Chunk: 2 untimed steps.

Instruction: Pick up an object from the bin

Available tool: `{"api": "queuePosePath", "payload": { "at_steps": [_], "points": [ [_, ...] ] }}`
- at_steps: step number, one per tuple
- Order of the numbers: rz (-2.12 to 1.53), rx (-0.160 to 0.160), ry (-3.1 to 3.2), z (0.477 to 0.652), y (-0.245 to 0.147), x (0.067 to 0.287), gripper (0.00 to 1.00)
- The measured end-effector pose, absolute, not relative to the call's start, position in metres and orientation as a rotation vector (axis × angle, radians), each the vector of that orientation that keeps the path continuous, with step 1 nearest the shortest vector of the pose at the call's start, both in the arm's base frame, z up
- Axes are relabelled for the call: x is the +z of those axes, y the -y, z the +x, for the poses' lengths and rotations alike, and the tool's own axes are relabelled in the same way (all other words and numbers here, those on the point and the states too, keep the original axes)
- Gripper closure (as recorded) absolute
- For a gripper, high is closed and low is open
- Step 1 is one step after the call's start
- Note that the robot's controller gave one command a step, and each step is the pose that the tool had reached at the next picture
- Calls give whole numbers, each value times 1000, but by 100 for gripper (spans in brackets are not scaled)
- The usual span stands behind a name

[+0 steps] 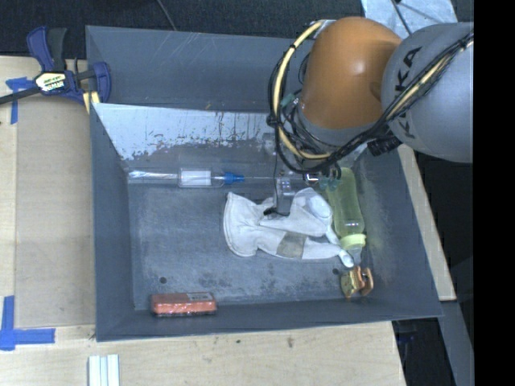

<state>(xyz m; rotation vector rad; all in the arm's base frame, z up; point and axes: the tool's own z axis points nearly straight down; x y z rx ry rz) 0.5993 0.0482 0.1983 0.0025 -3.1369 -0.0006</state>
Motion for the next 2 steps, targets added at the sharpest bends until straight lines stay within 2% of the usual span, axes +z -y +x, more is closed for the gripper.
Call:
{"api": "queuePosePath", "payload": {
  "at_steps": [2],
  "points": [
    [3, -2, 3150, 602, -45, 200, 0]
  ]
}}
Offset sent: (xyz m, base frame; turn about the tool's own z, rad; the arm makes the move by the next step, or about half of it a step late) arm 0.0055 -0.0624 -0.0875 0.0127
